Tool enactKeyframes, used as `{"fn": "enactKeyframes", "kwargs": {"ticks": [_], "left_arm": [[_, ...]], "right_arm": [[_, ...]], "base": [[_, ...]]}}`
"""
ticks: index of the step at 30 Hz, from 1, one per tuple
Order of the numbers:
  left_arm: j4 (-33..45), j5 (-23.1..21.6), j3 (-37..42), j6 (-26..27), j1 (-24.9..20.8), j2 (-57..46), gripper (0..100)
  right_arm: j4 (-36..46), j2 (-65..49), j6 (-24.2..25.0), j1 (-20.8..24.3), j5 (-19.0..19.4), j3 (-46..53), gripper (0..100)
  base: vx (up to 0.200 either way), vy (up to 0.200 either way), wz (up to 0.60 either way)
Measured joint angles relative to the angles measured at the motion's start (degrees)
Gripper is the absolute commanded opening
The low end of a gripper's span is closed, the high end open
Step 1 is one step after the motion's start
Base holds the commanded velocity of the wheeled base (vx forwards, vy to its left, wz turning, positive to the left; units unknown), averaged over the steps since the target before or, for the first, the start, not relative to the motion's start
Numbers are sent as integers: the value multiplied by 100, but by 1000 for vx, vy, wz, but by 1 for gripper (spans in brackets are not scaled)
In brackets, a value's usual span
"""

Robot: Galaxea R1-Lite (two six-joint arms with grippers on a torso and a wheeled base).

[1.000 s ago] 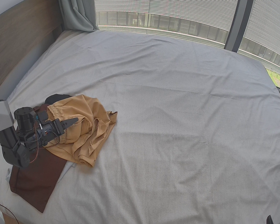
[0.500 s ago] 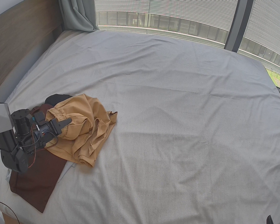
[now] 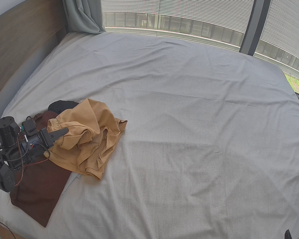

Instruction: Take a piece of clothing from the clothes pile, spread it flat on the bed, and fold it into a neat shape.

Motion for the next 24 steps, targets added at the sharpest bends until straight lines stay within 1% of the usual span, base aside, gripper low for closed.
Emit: {"fn": "enactKeyframes", "kwargs": {"ticks": [13, 20, 24], "left_arm": [[-2, -213, 607, 23, -33, -1063, 0], [-5, -279, 881, 78, -187, -1508, 0], [-5, -285, 1122, 382, -319, -1676, 0]], "right_arm": [[0, 0, -4, 7, 0, 0, 100], [0, 0, -4, 0, 0, 0, 100], [0, 0, -6, 0, 0, 0, 100]], "base": [[0, 0, 0], [0, 0, 0], [0, 0, 0]]}}
